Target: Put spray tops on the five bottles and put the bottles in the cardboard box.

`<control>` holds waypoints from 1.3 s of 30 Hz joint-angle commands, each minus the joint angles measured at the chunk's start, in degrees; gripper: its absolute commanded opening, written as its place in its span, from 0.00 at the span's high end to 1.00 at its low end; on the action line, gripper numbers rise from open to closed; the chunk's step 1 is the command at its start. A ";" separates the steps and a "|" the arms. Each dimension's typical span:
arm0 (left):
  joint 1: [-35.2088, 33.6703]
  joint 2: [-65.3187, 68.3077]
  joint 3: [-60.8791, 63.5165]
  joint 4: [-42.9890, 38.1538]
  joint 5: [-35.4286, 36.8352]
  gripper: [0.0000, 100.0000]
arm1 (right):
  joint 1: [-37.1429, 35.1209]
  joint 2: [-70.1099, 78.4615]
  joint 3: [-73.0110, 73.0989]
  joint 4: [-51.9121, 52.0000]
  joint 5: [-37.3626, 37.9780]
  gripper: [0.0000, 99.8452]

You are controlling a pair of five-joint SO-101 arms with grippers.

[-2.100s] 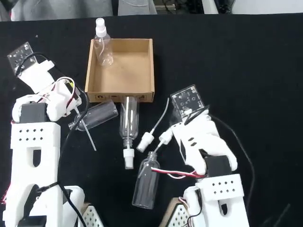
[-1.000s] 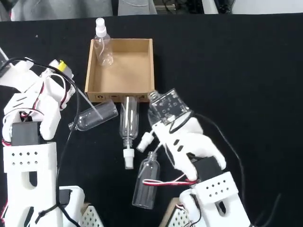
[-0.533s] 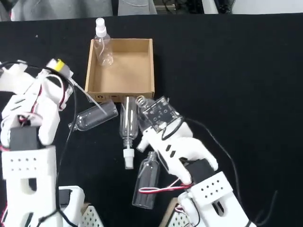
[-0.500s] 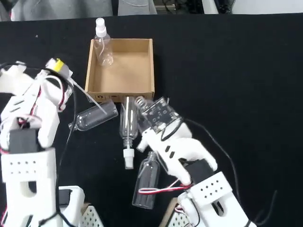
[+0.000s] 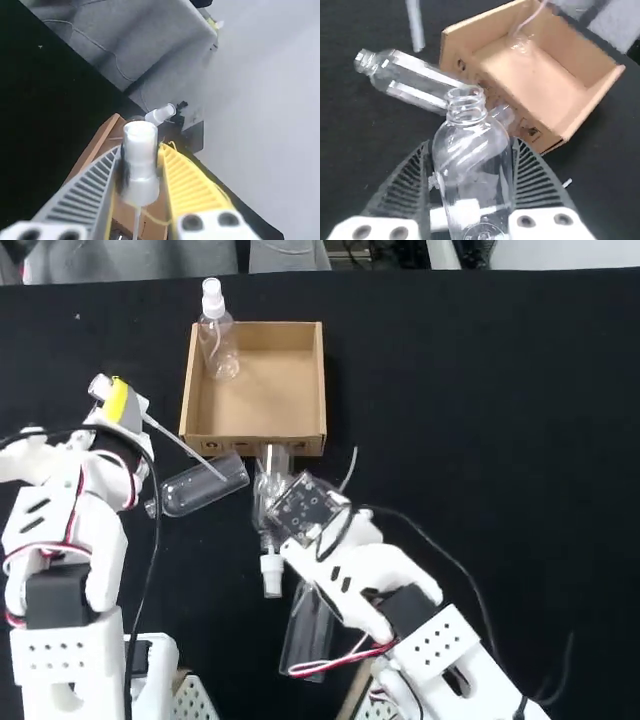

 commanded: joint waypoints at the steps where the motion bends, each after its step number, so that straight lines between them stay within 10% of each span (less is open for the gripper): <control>1: 0.40 -2.20 -0.48 -1.23 1.58 0.97 | -1.76 -1.27 -0.57 -1.32 1.14 0.93; 39: 6.20 -4.22 3.74 -2.29 2.99 0.97 | -1.85 -1.27 -0.57 -1.58 0.88 0.93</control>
